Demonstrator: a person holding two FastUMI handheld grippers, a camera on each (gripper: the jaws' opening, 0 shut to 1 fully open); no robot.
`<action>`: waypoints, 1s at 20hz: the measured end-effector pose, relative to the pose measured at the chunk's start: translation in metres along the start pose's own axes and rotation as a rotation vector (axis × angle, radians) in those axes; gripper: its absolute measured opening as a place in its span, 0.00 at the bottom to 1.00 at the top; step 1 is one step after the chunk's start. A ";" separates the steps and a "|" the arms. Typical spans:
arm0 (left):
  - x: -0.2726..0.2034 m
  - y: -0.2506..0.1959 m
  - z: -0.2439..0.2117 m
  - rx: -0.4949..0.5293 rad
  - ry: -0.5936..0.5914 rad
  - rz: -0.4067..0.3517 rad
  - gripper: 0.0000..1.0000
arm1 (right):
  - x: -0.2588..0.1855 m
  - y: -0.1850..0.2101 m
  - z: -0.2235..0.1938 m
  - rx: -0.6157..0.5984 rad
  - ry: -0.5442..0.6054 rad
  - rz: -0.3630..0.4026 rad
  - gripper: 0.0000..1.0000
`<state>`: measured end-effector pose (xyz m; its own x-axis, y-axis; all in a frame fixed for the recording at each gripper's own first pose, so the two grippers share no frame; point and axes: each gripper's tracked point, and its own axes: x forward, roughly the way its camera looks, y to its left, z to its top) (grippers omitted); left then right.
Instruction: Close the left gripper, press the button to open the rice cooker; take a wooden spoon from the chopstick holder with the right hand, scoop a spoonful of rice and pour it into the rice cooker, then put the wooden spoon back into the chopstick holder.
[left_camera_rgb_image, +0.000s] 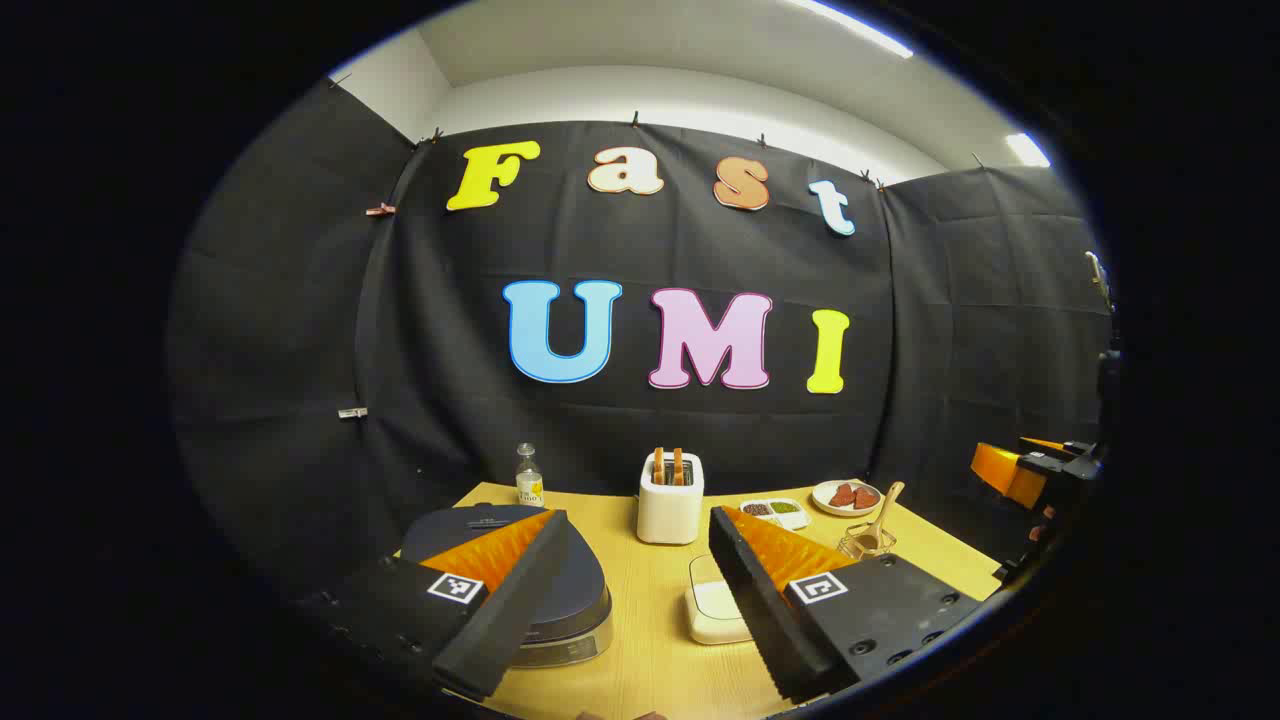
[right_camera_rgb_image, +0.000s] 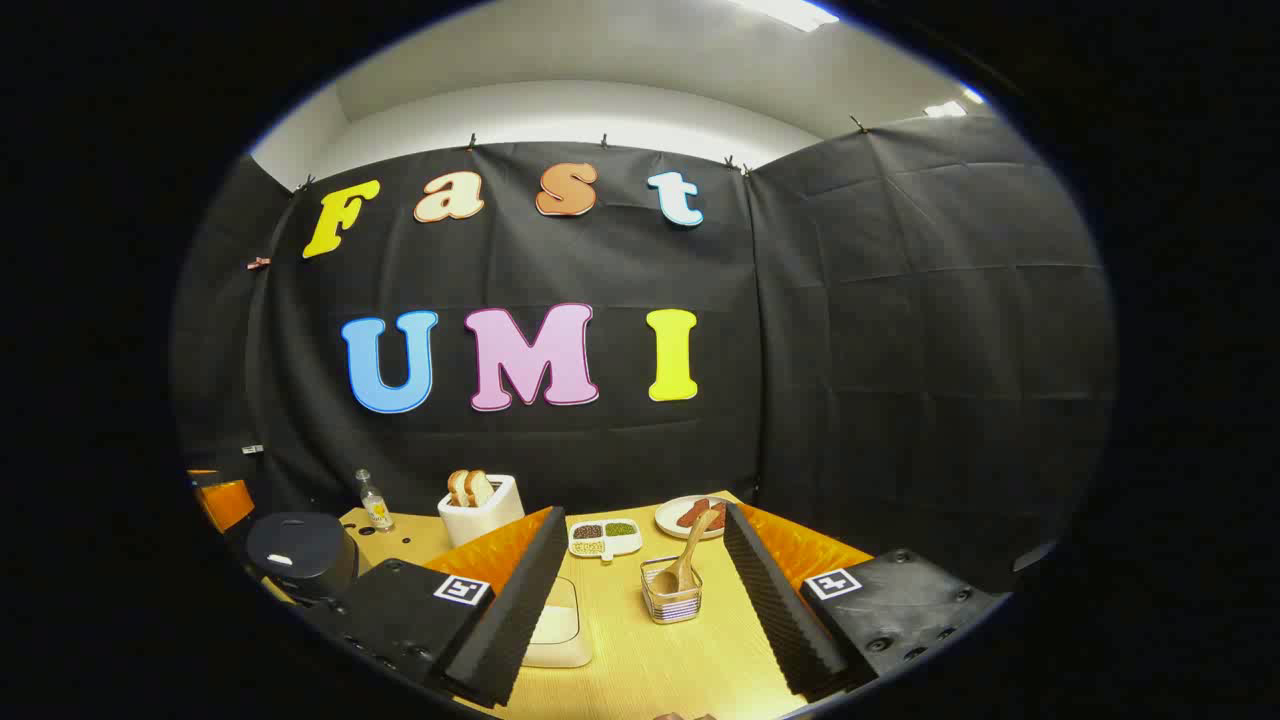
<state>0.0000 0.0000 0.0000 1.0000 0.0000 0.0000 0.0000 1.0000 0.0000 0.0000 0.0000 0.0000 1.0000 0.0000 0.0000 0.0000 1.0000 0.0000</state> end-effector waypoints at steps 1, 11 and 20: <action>0.000 0.000 0.000 0.004 -0.002 -0.002 0.95 | 0.000 0.000 0.001 0.002 -0.002 -0.002 0.98; 0.002 0.000 0.005 0.017 -0.009 0.000 0.95 | -0.003 -0.002 0.004 0.008 -0.006 -0.001 0.98; 0.010 0.022 0.012 0.011 0.011 0.034 0.95 | 0.003 0.010 0.012 -0.008 -0.013 0.024 0.98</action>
<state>0.0099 0.0221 0.0120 0.9994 0.0337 -0.0104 -0.0336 0.9994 0.0112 0.0026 0.0097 0.0120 0.9996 0.0244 0.0130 -0.0243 0.9997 -0.0077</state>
